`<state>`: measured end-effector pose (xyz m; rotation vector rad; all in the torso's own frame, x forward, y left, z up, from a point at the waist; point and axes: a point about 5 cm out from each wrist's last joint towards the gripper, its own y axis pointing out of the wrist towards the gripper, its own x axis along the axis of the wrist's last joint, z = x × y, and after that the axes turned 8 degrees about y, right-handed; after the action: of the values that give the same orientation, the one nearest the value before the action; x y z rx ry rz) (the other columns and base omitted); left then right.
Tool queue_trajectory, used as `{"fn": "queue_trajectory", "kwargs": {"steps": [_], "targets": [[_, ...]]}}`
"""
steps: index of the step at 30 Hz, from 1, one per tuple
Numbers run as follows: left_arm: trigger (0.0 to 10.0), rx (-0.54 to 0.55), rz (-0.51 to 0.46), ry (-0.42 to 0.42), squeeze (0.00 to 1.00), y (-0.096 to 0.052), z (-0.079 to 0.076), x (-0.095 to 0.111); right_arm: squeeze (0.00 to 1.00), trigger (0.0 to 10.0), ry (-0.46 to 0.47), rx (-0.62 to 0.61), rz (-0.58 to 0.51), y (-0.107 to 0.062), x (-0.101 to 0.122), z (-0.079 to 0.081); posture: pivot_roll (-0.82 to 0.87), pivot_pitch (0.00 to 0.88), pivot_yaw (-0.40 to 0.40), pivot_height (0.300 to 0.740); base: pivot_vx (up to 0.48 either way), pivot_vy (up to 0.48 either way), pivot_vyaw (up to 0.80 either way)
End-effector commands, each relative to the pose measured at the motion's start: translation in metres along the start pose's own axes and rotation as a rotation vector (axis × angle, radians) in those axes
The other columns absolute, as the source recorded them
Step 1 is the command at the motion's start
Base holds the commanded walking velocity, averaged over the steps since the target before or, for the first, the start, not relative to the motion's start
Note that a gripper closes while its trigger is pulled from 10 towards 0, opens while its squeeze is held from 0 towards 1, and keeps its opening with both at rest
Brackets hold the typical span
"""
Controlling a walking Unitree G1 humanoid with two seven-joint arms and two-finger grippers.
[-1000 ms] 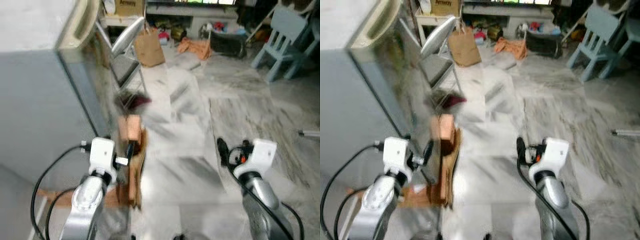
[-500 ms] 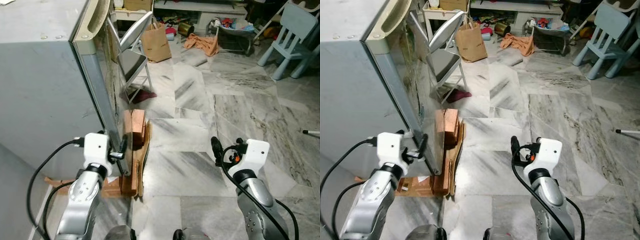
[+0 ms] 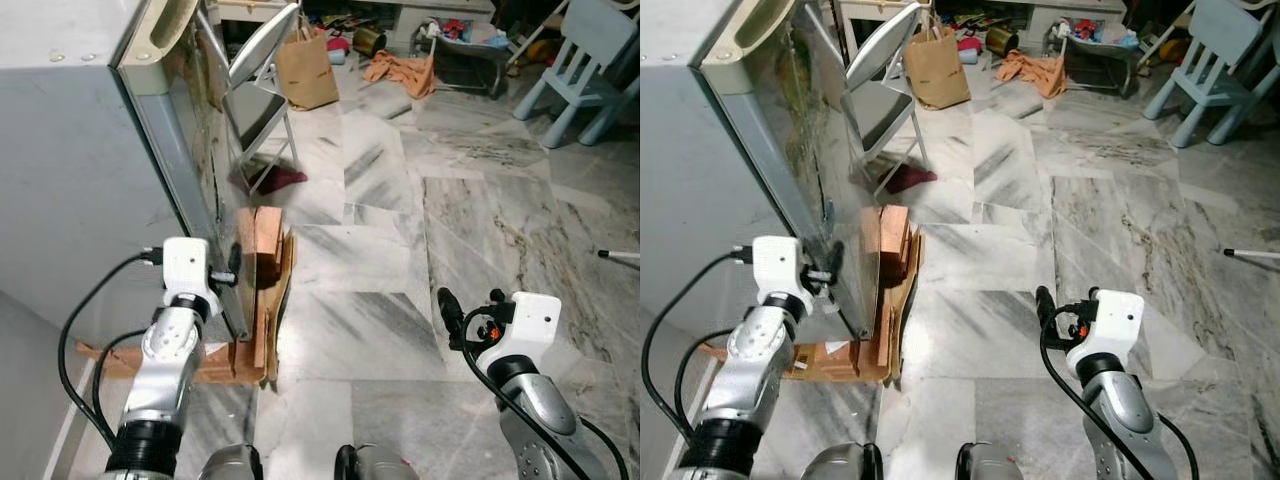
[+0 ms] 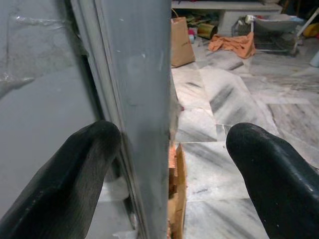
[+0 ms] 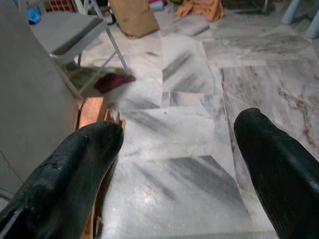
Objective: Restocking fridge
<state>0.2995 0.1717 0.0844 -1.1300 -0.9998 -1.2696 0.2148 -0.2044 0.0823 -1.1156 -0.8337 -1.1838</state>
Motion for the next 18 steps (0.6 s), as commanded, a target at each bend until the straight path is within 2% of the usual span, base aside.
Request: {"fn": "queue_trajectory", "kwargs": {"steps": [1, 6, 11, 16, 18], "targets": [[10.0, 0.019, -0.003, 0.008, 0.0, 0.003, 0.005, 0.0, 0.0, 10.0, -0.008, 0.0, -0.012, -0.004, 0.005, -0.002, -0.05, 0.141, -0.052, 0.74, 0.0, 0.0, 0.0], [10.0, 0.021, -0.028, 0.016, 0.0, 0.015, 0.011, 0.006, 0.0, 10.0, -0.01, 0.001, -0.001, -0.006, 0.005, -0.003, -0.05, 0.143, -0.052, 0.74, 0.0, 0.0, 0.0], [10.0, -0.047, -0.082, 0.033, 0.0, 0.028, 0.004, 0.02, 0.0, 10.0, -0.016, 0.004, 0.017, -0.007, 0.001, -0.004, -0.05, 0.142, -0.049, 0.74, 0.0, 0.0, 0.0], [10.0, -0.054, -0.094, 0.028, 0.0, 0.034, 0.002, 0.026, 0.0, 10.0, -0.017, 0.011, 0.031, -0.006, -0.002, -0.003, -0.04, 0.137, -0.047, 0.74, 0.0, 0.0, 0.0], [10.0, -0.059, -0.102, 0.023, 0.0, 0.041, -0.001, 0.033, 0.0, 10.0, -0.025, 0.024, 0.057, -0.005, -0.006, -0.001, -0.04, 0.128, -0.044, 0.74, 0.0, 0.0, 0.0]]}}
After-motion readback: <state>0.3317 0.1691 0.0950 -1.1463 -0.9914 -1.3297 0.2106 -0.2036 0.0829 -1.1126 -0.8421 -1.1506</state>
